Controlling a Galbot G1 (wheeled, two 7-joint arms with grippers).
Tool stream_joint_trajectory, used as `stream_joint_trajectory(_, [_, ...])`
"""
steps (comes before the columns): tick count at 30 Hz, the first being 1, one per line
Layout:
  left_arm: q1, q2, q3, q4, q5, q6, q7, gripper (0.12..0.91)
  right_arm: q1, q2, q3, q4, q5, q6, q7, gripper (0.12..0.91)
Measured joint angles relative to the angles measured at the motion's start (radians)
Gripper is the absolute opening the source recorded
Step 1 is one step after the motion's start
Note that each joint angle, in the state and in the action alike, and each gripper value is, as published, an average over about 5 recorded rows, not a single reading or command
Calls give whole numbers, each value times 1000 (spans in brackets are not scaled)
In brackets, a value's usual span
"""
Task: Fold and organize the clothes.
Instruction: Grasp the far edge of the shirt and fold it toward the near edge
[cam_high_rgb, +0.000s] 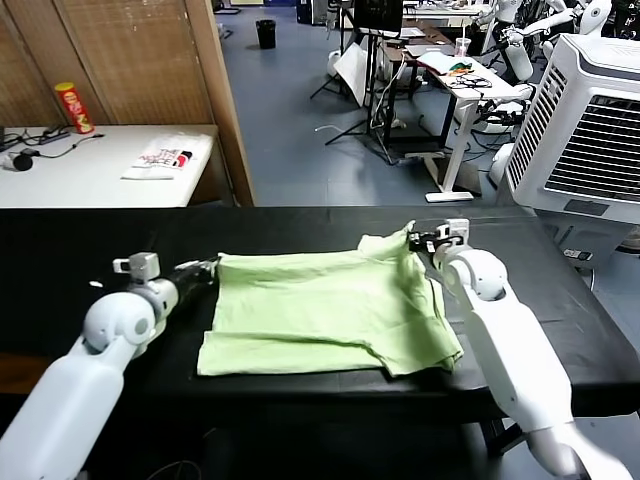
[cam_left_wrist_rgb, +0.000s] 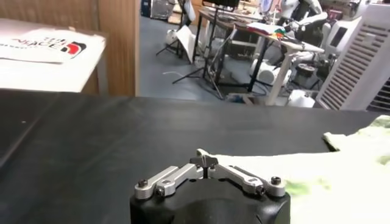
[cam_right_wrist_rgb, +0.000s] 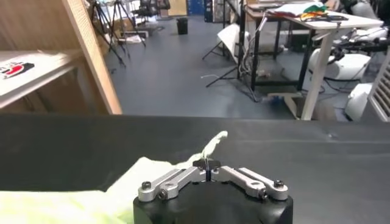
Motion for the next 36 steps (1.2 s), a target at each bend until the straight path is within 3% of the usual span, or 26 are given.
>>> stream_joint_trajectory(11, [153, 82, -71, -191, -33, 28, -49, 126, -199, -118, 68, 222, 34, -18, -3, 123])
stream_joint_trajectory(17, [225, 93, -111, -275, -18, 36, -59, 126, -322, -167, 110, 356, 40, -25, 19, 123])
stream_joint_trajectory(23, [299, 94, -161, -327, 2, 40, -57, 126, -416, -180, 125, 429, 13, -25, 41, 123])
stream_joint_trajectory(36, [462, 86, -242, -390, 58, 41, -50, 126, -510, -188, 139, 449, -4, -25, 41, 123])
